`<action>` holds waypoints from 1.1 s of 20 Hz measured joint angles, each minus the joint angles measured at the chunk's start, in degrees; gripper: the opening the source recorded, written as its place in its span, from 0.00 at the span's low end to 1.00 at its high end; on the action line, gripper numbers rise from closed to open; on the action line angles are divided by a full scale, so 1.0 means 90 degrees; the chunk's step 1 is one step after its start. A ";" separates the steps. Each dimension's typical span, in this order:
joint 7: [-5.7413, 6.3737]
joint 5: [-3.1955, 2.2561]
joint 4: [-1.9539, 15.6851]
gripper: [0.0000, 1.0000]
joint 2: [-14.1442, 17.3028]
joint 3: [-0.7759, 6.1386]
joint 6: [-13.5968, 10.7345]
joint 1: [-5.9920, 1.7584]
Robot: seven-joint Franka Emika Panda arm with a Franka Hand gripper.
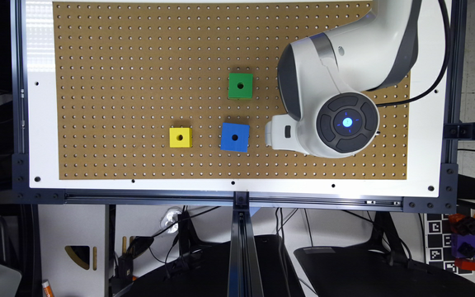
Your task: Pick up pink block.
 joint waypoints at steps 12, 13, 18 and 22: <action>0.0038 -0.0081 0.0088 0.00 0.0231 -0.0050 0.0095 0.0039; 0.0038 -0.0081 0.0086 0.00 0.0229 -0.0058 0.0088 0.0040; 0.0038 -0.0081 0.0086 0.00 0.0107 -0.0079 -0.0106 0.0037; 0.0039 -0.0081 0.0088 0.00 -0.0095 -0.0075 -0.0280 0.0037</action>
